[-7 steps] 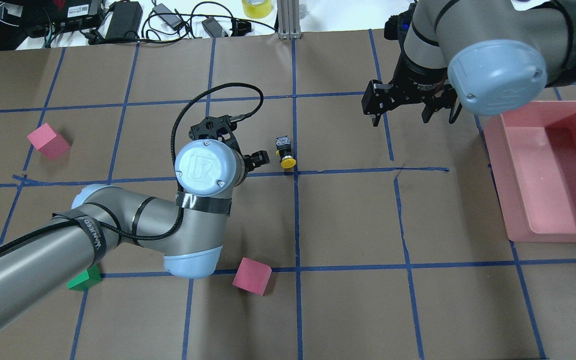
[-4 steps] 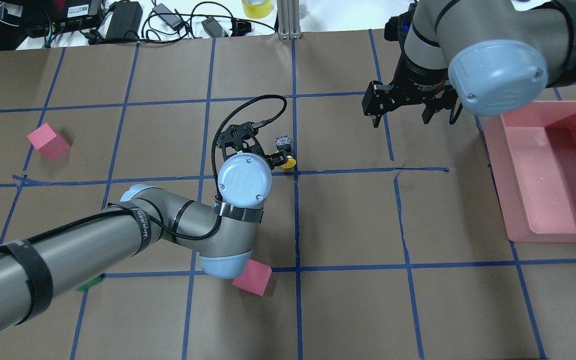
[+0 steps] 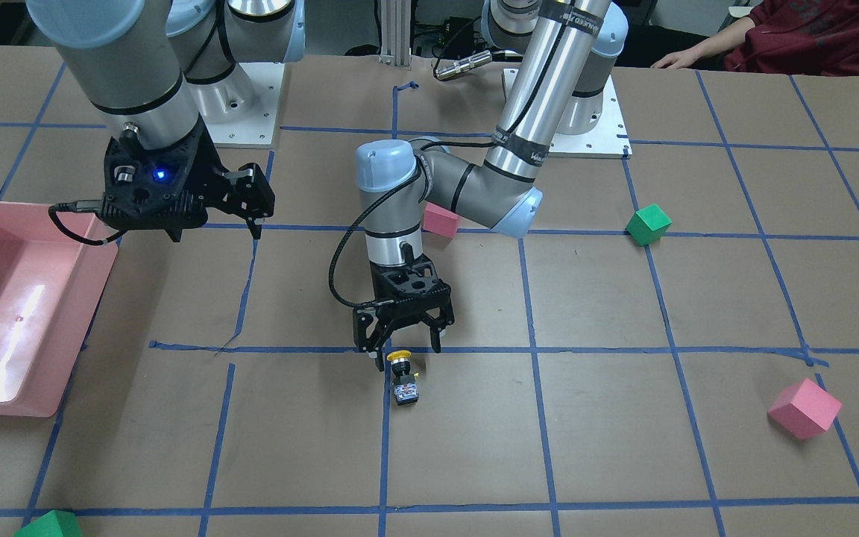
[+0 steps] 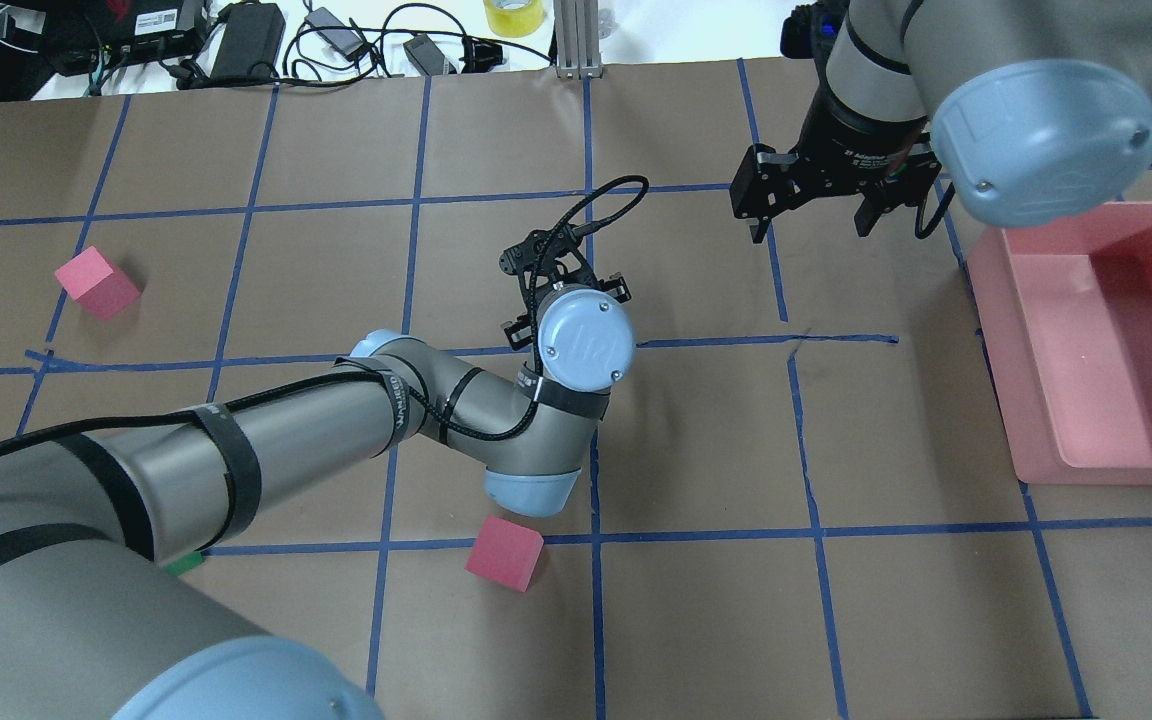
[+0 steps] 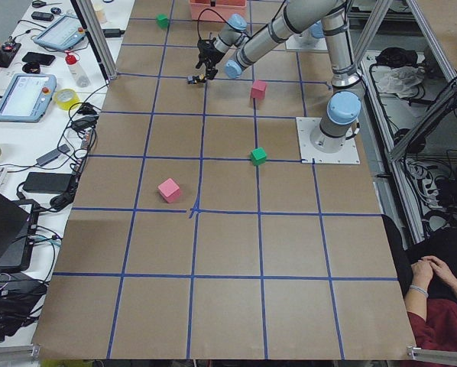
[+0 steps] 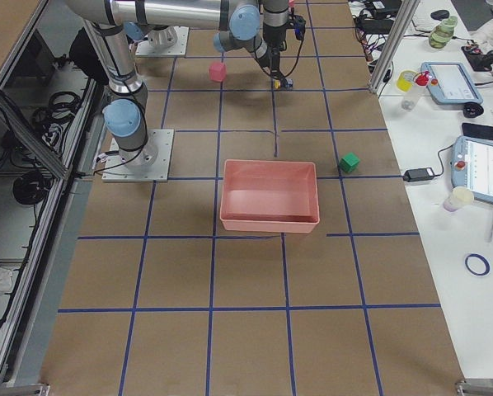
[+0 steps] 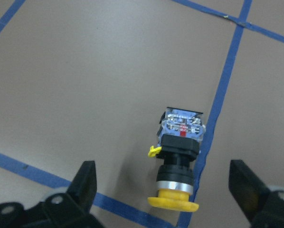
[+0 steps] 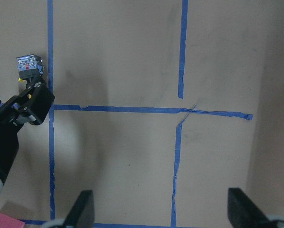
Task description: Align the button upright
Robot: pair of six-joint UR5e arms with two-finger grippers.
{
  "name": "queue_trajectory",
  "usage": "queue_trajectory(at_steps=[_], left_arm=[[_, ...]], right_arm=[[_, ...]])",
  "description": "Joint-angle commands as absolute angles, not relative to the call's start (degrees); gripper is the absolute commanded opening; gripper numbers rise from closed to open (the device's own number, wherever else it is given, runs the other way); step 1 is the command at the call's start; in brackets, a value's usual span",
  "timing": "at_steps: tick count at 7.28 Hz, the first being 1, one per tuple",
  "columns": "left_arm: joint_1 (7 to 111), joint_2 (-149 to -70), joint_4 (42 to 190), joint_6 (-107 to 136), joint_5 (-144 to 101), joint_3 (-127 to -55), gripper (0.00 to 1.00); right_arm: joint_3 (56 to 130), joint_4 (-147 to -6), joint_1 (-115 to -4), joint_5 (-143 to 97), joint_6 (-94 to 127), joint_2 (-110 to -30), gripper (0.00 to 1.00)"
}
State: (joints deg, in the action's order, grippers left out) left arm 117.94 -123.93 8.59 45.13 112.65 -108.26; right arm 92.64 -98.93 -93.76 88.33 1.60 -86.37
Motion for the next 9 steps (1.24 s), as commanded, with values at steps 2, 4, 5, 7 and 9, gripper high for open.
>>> queue_trajectory(at_steps=[2, 4, 5, 7, 9], left_arm=[[118.83, -126.82, 8.53, 35.54, 116.0, -105.91, 0.98], [118.83, -127.44, 8.44, 35.33, 116.1, -105.91, 0.96], [118.83, -127.62, 8.44, 35.33, 116.36, -105.91, 0.96], [118.83, -127.62, 8.44, 35.33, 116.19, -106.0, 0.91], [118.83, -127.62, 8.44, 35.33, 116.28, -106.0, 0.75]], right_arm=[[92.11, -96.24, -93.78, 88.67, 1.67, -87.37, 1.0], [92.81, -96.76, -93.95, 88.59, 1.67, -86.84, 1.0], [92.81, -96.85, -93.96, 88.51, 1.67, -86.84, 1.0], [92.81, -96.85, -93.96, 88.77, 1.67, -86.84, 1.0], [91.94, -97.47, -93.78, 88.59, 1.67, -86.84, 1.0]])
